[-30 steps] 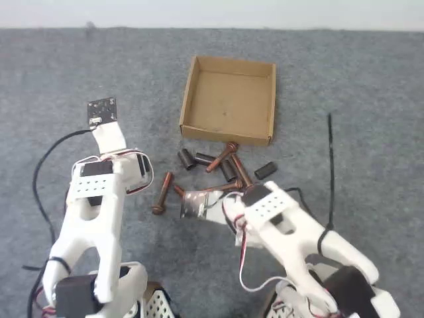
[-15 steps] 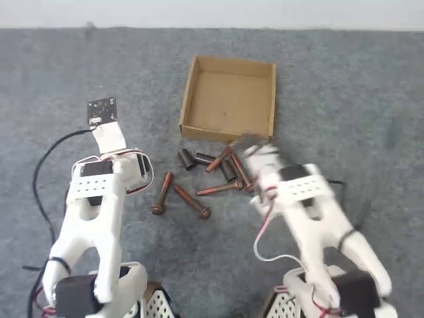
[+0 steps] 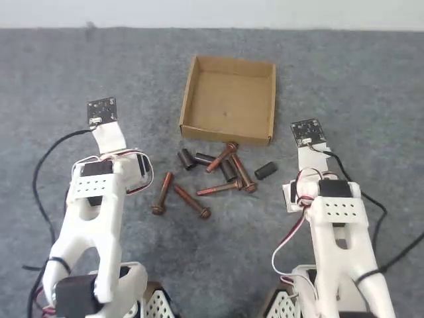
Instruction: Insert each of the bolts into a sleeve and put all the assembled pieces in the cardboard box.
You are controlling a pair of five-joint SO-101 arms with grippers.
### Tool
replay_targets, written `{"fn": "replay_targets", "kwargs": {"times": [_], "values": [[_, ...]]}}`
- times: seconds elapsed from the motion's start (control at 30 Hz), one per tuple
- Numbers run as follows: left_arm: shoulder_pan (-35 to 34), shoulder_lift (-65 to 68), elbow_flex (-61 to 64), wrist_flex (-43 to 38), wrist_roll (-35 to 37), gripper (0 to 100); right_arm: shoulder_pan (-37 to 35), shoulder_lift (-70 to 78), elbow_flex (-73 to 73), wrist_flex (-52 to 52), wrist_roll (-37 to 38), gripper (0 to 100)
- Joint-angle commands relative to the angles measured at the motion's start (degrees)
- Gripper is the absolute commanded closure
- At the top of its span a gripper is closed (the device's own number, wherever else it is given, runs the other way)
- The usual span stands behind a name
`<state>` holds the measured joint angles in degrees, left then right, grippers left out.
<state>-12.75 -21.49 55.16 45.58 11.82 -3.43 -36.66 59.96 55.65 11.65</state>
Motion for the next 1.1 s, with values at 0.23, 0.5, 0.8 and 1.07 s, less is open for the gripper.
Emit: {"fn": "replay_targets", "kwargs": {"times": [0.23, 0.5, 0.8, 1.07], "values": [[-0.44, 0.09, -0.75, -1.14, 0.53, 85, 1.19, -1.63, 0.35, -2.42, -1.05, 89.4], [-0.44, 0.09, -0.66, -0.88, 0.53, 85, 1.19, 6.37, -1.85, -5.67, -0.88, 87.9], [-0.44, 0.09, -0.66, -0.88, 0.53, 85, 1.01, 8.48, -2.11, -12.44, -0.62, 89.4], [-0.26, 0.09, -0.66, -0.97, -1.41, 85, 2.33, 9.63, -1.93, -12.88, 1.41, 92.4]]}}
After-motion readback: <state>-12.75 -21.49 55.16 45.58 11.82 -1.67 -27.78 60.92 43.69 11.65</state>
